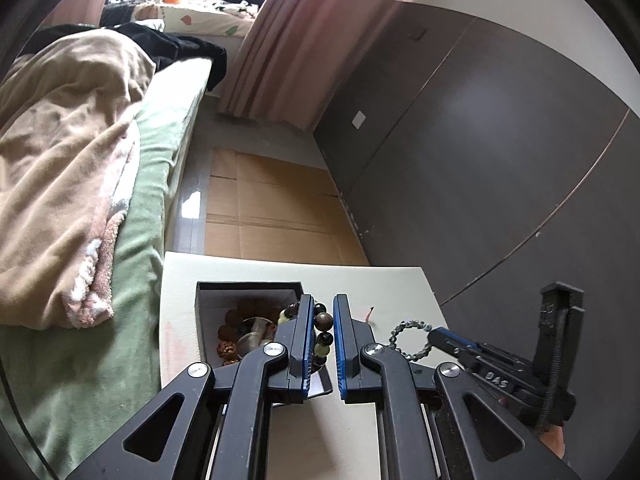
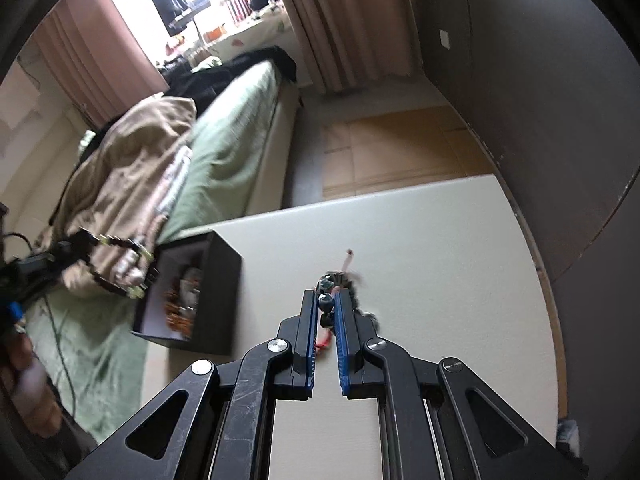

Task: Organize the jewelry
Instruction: 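Open the left tool over the box while the right tool grasps the green jade bracelet, then carry the green jade bracelet into the black box and open the right tool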

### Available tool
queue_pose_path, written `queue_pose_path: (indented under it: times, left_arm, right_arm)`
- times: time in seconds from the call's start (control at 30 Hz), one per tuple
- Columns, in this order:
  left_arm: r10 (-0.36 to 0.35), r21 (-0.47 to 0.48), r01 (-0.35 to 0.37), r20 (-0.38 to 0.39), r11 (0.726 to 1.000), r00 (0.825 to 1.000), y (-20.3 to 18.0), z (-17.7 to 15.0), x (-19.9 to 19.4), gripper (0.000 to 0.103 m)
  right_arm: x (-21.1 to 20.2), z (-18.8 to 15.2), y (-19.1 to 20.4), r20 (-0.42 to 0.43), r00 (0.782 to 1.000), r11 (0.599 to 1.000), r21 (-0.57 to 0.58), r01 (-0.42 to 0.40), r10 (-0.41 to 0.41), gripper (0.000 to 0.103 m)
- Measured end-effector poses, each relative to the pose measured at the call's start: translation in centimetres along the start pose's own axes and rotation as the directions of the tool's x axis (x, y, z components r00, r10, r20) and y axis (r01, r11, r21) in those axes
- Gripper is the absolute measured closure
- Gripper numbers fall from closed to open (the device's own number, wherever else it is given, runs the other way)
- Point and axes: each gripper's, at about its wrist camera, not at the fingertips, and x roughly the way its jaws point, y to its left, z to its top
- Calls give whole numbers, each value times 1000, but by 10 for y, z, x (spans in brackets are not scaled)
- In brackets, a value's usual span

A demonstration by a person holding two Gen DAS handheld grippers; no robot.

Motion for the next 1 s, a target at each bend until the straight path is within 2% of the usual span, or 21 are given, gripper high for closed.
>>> queue_pose_path:
  times: [0.27, 0.33, 0.4, 0.43, 0.47, 0.53, 0.63, 1.0]
  left_arm:
    - [6, 15, -5, -78, 1000, 997, 6, -6, 22, 93]
    - [0, 0, 0, -128, 1000, 992, 13, -6, 30, 92]
    - [16, -31, -20, -140, 999, 990, 23, -6, 31, 88]
    - [31, -41, -37, -136, 998, 990, 28, -5, 30, 72]
    - [38, -49, -45, -128, 998, 991, 32, -4, 28, 45]
    - [31, -65, -37, -93, 997, 995, 39, -1, 19, 14]
    - [37, -65, -40, -50, 997, 998, 43, 4, 6, 13]
    - [59, -104, -61, -15, 993, 998, 63, 11, -10, 13]
  right_arm:
    - [9, 8, 33, 25, 998, 998, -20, -59, 60, 93]
    - [9, 8, 38, 29, 997, 997, -26, -74, 75, 93]
    - [10, 9, 46, 34, 995, 996, -35, -88, 89, 93]
    - [10, 10, 50, 37, 994, 994, -37, -99, 101, 93]
    - [10, 10, 54, 40, 993, 993, -40, -112, 114, 93]
    - [9, 11, 60, 44, 988, 988, -46, -145, 147, 93]
    - [7, 12, 73, 53, 980, 980, -64, -186, 190, 93]
    - [24, 11, 124, 23, 946, 943, -95, -319, 322, 93]
